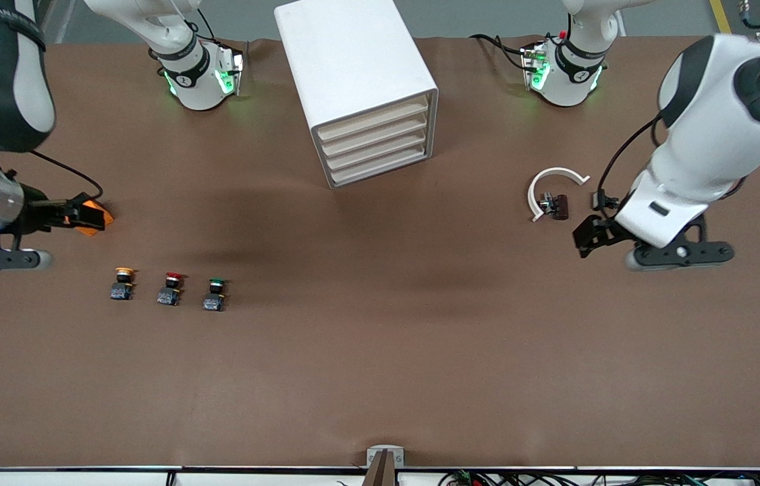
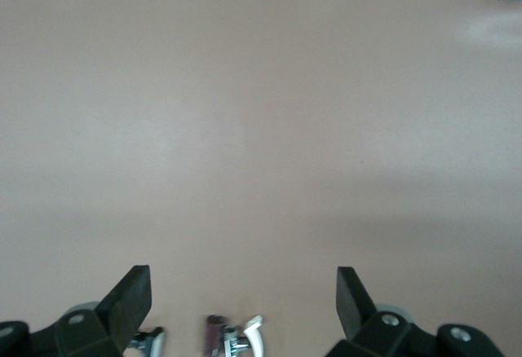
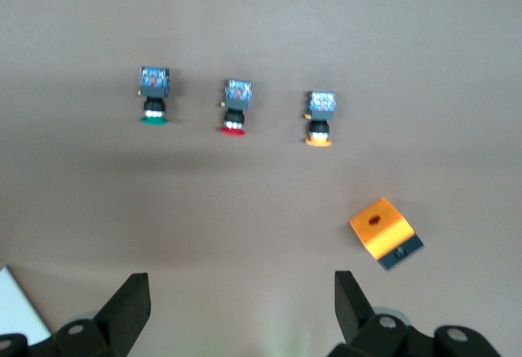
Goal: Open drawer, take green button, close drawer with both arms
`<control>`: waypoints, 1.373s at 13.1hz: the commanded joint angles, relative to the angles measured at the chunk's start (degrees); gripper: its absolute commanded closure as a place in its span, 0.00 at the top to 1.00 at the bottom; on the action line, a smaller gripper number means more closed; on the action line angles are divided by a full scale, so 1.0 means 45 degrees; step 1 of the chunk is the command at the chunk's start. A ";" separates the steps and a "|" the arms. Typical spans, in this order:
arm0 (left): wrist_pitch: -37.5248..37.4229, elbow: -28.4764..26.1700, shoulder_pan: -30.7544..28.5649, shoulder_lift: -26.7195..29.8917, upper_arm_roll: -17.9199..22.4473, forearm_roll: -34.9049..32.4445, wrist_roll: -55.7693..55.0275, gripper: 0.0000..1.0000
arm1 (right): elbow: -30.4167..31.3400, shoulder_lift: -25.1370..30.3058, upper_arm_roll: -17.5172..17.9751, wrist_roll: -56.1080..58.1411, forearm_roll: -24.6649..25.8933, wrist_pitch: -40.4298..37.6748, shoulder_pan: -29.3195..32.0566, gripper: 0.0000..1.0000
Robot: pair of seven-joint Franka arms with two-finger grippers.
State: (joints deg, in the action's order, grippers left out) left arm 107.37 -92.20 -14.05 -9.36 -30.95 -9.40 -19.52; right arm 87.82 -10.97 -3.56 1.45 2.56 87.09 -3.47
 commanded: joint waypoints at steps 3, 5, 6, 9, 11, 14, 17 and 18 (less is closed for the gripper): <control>-0.1551 -0.0370 0.1767 0.1823 0.2902 0.0735 0.2048 1.00 | -0.0825 -0.0024 0.0185 0.0089 -0.0080 -0.0839 0.0944 1.00; -0.2391 -0.0410 0.2921 0.2391 0.4487 0.1228 0.2440 1.00 | -0.0844 -0.0043 0.0205 -0.0067 -0.0179 -0.0917 0.0986 1.00; -0.2608 -0.0506 0.3061 0.2645 0.4726 0.1268 0.2829 1.00 | -0.1096 -0.0063 0.0205 0.0048 -0.0121 -0.1033 0.1005 1.00; -0.2630 -0.1403 0.3764 0.3660 0.5955 0.1811 0.3145 1.00 | -0.2266 -0.0044 0.0205 0.0069 -0.0296 -0.2164 0.1824 1.00; -0.2630 -0.1717 0.3805 0.4051 0.6193 0.2049 0.3263 1.00 | -0.2309 -0.0044 0.0264 -0.0086 -0.0276 -0.2264 0.1749 1.00; -0.2669 -0.1620 0.3669 0.4072 0.6135 0.2049 0.3185 1.00 | -0.1999 0.0481 0.0205 0.0127 -0.1366 -0.2499 0.1961 1.00; -0.2922 -0.1679 0.3610 0.4365 0.6154 0.2049 0.3185 1.00 | -0.1626 0.0913 0.0225 0.0167 -0.1331 -0.2167 0.1962 1.00; -0.3097 -0.1602 0.3610 0.4366 0.6193 0.2049 0.3011 1.00 | -0.1626 0.1107 0.0225 0.0379 -0.1331 -0.2089 0.1943 1.00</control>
State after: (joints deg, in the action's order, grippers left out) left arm 94.81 -98.41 2.17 8.24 -3.64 -1.00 -5.75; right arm 78.46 -8.94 -3.49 1.75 -2.48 76.78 4.00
